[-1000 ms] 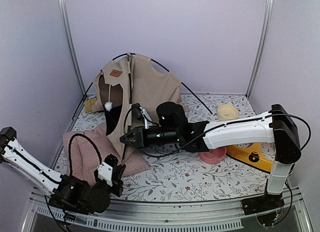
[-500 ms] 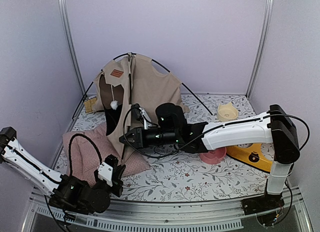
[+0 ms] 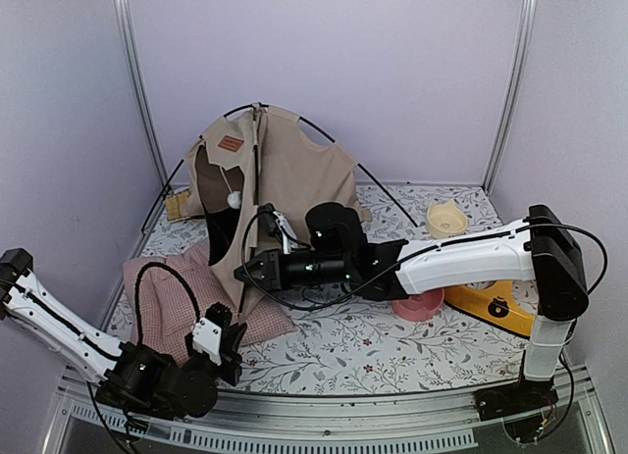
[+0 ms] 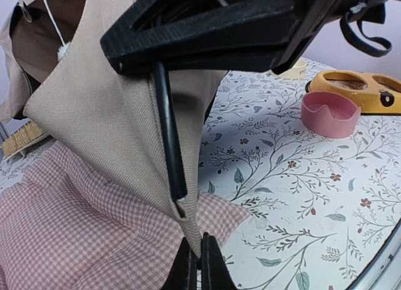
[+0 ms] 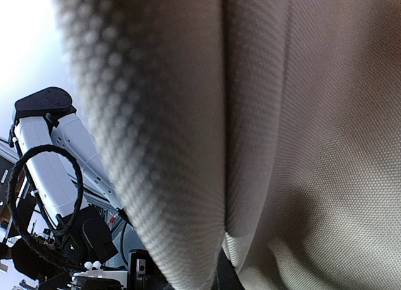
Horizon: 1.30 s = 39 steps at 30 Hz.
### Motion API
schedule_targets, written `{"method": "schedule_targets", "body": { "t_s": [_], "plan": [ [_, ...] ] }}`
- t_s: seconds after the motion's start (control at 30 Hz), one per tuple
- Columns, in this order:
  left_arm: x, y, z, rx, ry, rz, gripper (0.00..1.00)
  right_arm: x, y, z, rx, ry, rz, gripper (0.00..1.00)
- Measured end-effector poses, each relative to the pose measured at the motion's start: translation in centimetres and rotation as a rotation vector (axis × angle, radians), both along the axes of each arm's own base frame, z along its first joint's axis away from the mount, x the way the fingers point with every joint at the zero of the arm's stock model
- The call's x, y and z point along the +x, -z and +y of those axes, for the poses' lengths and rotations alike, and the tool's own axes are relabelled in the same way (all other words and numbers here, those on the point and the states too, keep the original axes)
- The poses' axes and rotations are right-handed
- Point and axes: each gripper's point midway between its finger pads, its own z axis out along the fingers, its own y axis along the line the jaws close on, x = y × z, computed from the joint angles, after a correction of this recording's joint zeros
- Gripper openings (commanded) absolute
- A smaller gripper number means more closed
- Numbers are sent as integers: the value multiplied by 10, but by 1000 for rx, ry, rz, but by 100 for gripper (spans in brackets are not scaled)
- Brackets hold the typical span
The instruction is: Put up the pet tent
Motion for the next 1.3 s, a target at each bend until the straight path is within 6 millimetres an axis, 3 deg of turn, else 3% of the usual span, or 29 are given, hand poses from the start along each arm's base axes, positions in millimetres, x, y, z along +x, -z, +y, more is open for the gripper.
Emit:
{"method": "schedule_targets", "body": {
  "t_s": [1.3],
  "plan": [
    [-1,2,4,-31,-1,20,0,-2,1,-1,11,-4,19,0]
  ]
}}
